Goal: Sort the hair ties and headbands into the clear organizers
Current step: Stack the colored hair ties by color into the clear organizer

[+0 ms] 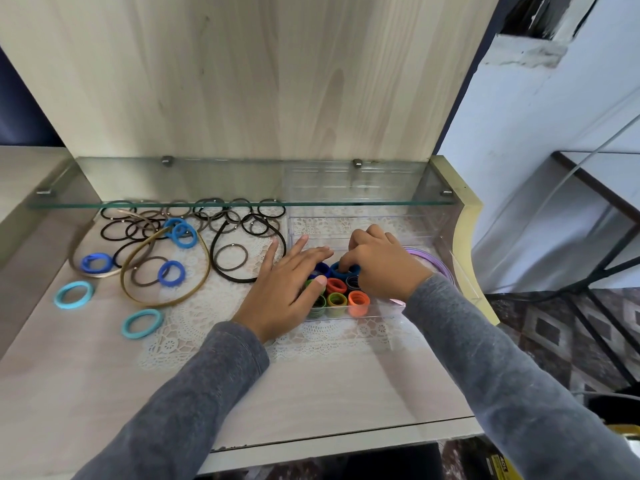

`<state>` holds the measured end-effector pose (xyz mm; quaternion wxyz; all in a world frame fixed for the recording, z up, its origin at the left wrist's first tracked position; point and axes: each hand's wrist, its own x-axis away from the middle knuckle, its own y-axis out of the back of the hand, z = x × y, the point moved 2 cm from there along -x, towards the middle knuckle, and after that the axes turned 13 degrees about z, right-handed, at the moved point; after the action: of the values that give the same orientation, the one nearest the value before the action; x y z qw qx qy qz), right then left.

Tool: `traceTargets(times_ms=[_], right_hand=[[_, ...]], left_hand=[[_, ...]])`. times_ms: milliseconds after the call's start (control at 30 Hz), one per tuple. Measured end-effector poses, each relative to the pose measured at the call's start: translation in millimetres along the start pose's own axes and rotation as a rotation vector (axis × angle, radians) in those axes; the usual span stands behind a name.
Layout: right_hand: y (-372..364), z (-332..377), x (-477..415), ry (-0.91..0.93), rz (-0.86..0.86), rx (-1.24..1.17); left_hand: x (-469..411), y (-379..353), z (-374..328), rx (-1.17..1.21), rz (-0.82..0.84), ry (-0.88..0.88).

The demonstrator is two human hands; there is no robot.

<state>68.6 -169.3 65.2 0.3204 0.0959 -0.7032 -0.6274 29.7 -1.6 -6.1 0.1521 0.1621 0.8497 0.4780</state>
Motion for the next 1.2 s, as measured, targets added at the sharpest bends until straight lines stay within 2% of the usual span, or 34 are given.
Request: traceTargets(times_ms=[100, 167, 267, 433, 733, 900, 1200], right_hand=[[-3, -10, 1, -0.013, -0.091, -0.156], [-7, -18, 2, -0.045, -0.238, -0.314], [-18, -29, 4, -0.174, -0.399, -0.443], [-31, -29, 7, -0.297, -0.354, -0.291], [-31, -23, 6, -0.235, -0.343, -0.251], [-33, -30, 5, -0.261, -0.380, -0.363], [-36, -28, -7, -0.183, -0.218, -0.287]], left_hand=[[0, 0, -1, -0.002, 0.005, 0.004], [-1, 0, -2, -0.006, 0.007, 0.004], [-1, 0, -1, -0.008, 0.007, 0.002], [1, 2, -1, -0.004, 0.000, -0.019], [1, 2, -1, -0.007, 0.000, -0.020], [1, 2, -2, 0.002, 0.009, -0.015], [1, 3, -3, 0.002, 0.022, -0.004]])
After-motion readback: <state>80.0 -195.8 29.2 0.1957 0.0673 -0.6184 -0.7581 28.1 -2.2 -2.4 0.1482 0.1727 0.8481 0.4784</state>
